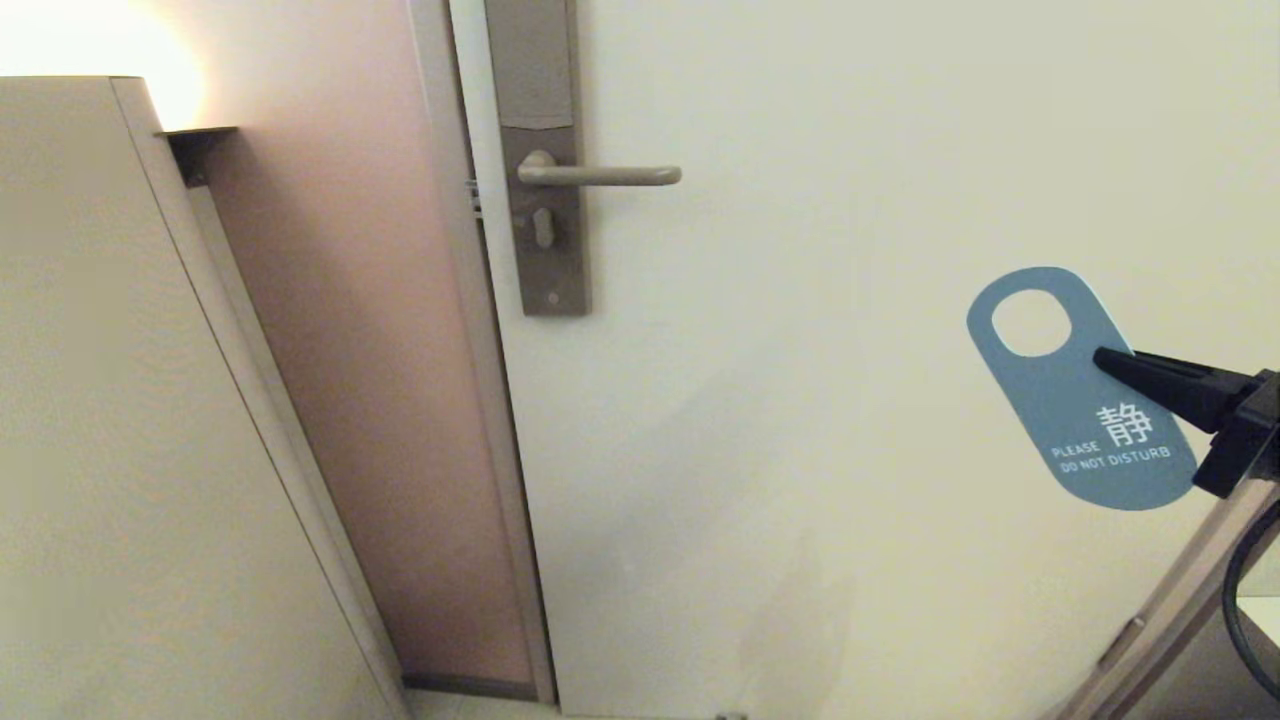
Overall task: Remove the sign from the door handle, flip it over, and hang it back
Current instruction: Hang the sign back with the other side facing out
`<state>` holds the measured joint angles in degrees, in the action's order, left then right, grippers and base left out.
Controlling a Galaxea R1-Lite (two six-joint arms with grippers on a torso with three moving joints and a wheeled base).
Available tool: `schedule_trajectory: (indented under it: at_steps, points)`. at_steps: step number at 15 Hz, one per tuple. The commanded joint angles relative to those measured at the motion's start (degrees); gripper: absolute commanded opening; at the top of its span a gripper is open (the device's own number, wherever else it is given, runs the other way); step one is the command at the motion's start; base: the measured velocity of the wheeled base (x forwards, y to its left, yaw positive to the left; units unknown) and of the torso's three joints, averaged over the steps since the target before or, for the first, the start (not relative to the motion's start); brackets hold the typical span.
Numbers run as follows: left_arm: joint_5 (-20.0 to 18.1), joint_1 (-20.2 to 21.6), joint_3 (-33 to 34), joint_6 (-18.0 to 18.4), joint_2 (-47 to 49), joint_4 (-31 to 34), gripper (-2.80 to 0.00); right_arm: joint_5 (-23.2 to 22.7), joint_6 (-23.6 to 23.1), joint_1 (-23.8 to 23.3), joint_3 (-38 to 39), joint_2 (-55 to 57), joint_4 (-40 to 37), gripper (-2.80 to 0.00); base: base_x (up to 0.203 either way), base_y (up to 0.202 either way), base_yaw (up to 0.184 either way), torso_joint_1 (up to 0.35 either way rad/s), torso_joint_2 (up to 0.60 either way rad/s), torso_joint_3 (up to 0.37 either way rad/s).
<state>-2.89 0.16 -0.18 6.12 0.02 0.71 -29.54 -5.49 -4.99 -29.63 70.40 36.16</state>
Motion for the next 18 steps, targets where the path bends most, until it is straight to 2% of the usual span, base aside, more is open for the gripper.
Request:
schedule_trajectory:
  at_steps: [1, 10, 15, 18]
  points:
    - [0.0, 0.0, 0.0, 0.0, 0.0, 0.0, -2.8, -0.2, -0.1, 0.0, 2.1, -1.0, 0.2, -2.8, 0.0, 0.0, 0.0, 0.0, 0.0, 0.0]
    - [0.0, 0.0, 0.0, 0.0, 0.0, 0.0, -2.8, -0.8, 2.3, 0.1, 0.1, -1.0, 0.2, -2.8, 0.0, 0.0, 0.0, 0.0, 0.0, 0.0]
    - [0.0, 0.0, 0.0, 0.0, 0.0, 0.0, -2.8, -1.0, 4.8, 0.2, -5.6, 2.4, 0.3, -2.8, 0.0, 0.0, 0.0, 0.0, 0.0, 0.0]
    - [0.0, 0.0, 0.0, 0.0, 0.0, 0.0, -2.8, -1.4, 4.9, 3.2, -7.6, 3.3, 0.3, -2.8, 0.0, 0.0, 0.0, 0.0, 0.0, 0.0]
